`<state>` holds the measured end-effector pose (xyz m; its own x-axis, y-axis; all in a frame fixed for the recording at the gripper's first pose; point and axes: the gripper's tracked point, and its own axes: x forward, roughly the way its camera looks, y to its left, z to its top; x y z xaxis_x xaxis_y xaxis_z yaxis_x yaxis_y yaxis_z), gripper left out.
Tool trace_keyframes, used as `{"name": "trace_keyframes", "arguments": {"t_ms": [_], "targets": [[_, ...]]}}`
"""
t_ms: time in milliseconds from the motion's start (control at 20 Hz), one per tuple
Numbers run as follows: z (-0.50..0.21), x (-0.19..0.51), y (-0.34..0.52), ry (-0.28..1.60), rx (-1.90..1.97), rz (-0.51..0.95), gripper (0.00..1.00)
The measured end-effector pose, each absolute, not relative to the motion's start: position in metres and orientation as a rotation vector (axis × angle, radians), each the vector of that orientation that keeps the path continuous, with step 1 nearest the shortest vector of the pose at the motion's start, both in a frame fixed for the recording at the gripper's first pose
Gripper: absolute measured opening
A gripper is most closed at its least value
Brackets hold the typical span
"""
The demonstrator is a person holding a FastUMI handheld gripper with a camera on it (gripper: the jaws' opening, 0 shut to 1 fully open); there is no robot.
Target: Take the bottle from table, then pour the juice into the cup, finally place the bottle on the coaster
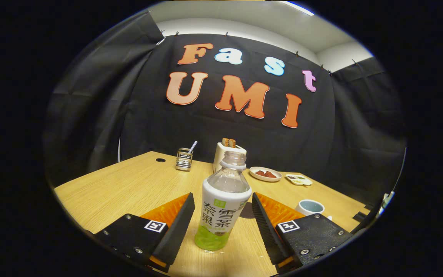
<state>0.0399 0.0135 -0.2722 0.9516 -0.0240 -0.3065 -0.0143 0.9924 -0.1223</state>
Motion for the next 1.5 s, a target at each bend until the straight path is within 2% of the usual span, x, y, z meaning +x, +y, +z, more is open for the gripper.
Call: {"name": "trace_keyframes", "arguments": {"t_ms": [250, 350, 400, 550, 750, 1100, 1500], "targets": [[-0.309, 0.045, 0.008, 0.381, 0.002, -0.003, 0.86], [-0.316, 0.046, 0.016, 0.394, 0.053, 0.037, 0.78], [-0.316, 0.05, 0.015, 0.382, 0.059, 0.04, 0.66], [-0.315, 0.053, 0.013, 0.385, 0.02, 0.047, 0.62], [-0.291, 0.056, 0.014, 0.323, 0.0, 0.071, 0.59], [-0.273, 0.072, 0.016, 0.292, 0.307, 0.126, 0.59], [-0.264, 0.089, -0.004, 0.269, 0.687, 0.116, 0.59]]}}
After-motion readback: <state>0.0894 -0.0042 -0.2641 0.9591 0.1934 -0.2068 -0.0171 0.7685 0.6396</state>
